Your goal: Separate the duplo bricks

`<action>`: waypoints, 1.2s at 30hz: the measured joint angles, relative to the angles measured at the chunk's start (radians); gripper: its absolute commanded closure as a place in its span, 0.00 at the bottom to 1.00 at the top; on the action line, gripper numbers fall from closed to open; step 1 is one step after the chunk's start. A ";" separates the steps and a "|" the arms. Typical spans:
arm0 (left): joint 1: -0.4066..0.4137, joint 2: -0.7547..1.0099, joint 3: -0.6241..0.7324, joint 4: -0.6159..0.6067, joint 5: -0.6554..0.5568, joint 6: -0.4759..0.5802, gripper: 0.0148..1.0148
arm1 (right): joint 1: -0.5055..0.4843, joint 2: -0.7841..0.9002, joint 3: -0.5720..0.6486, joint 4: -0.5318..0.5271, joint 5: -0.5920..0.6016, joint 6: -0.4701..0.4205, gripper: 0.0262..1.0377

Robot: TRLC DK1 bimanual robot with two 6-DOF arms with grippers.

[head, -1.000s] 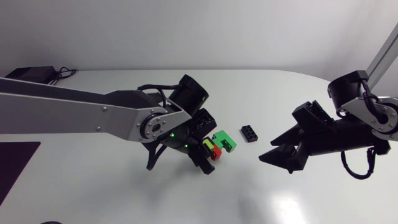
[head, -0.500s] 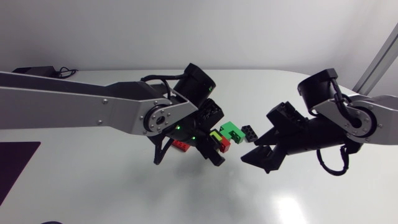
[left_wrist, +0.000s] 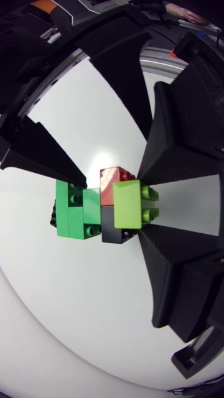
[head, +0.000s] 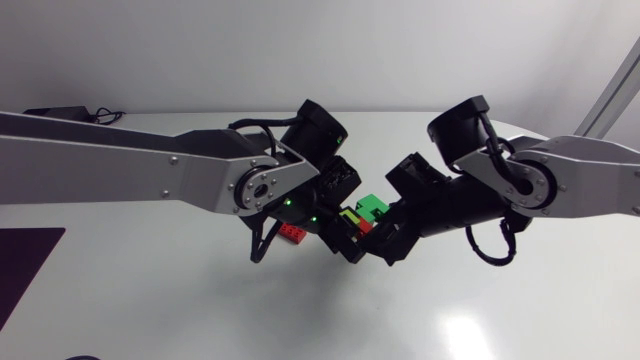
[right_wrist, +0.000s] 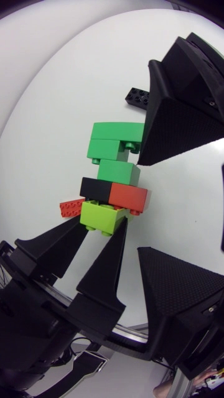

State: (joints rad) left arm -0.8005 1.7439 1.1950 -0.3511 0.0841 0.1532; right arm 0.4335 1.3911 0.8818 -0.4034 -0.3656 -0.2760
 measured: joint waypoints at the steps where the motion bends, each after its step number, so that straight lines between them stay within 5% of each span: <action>1: 0.000 0.000 0.000 0.001 0.000 -0.003 0.72 | 0.001 0.008 0.000 0.004 0.001 0.001 0.16; 9: 0.000 0.002 0.002 0.018 0.010 -0.017 0.72 | 0.000 0.016 0.000 0.022 0.015 0.009 0.23; 18: 0.000 0.002 0.002 0.018 0.010 -0.024 0.72 | 0.000 0.020 0.000 0.038 0.034 0.027 0.64; 36: 0.005 0.001 0.002 0.026 0.043 -0.043 0.72 | -0.017 0.022 -0.001 0.043 -0.022 0.030 0.73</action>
State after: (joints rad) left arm -0.7952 1.7447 1.1969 -0.3248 0.1276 0.1104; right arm 0.4164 1.4128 0.8806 -0.3603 -0.3874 -0.2462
